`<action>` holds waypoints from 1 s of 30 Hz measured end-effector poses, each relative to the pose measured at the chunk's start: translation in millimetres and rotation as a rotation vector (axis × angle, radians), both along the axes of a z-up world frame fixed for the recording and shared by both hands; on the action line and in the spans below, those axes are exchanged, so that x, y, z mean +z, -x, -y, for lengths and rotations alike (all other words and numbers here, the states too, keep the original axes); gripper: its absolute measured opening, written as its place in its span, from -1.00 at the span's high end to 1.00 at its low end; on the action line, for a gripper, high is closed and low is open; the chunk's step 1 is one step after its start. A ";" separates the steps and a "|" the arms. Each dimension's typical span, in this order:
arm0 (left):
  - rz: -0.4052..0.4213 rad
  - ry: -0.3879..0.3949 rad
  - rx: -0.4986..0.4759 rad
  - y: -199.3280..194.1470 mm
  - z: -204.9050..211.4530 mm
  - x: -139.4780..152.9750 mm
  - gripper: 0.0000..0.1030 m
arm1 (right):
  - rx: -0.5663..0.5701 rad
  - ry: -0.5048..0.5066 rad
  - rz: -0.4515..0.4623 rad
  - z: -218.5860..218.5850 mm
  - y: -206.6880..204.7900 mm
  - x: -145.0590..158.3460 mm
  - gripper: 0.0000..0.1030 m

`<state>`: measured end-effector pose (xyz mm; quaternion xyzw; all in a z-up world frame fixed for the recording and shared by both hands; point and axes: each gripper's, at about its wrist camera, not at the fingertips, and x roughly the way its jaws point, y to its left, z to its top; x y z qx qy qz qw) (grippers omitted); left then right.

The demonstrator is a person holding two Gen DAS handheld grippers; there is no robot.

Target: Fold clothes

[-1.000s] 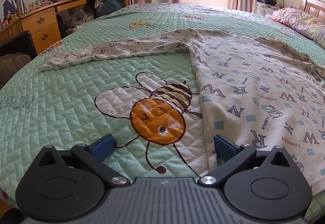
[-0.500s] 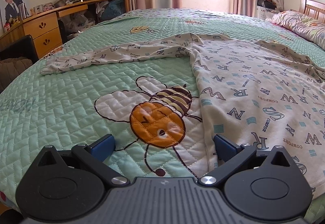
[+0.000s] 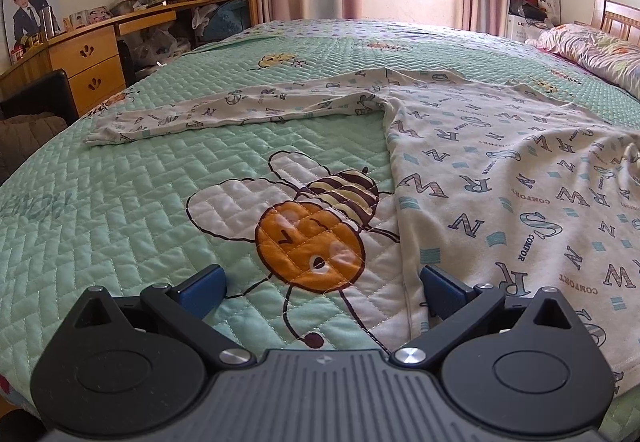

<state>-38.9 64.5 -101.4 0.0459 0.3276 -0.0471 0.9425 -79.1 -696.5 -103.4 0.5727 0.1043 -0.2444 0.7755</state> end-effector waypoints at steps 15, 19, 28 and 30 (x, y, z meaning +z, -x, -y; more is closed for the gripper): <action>0.005 0.000 -0.014 1.0 -0.6 0.4 -0.99 | -0.012 0.089 -0.037 -21.2 -12.6 -26.7 0.62; 0.014 0.005 -0.023 1.8 -2.1 -0.3 -0.99 | 0.006 0.249 -0.099 -38.8 -21.1 2.1 0.79; 0.090 0.032 -0.059 10.7 -9.0 -7.6 -0.99 | 0.231 0.750 -0.052 -171.4 -96.4 129.0 0.79; 0.109 0.038 -0.068 12.3 -10.5 -9.2 -0.99 | 0.302 0.842 -0.042 -219.4 -121.2 144.8 0.79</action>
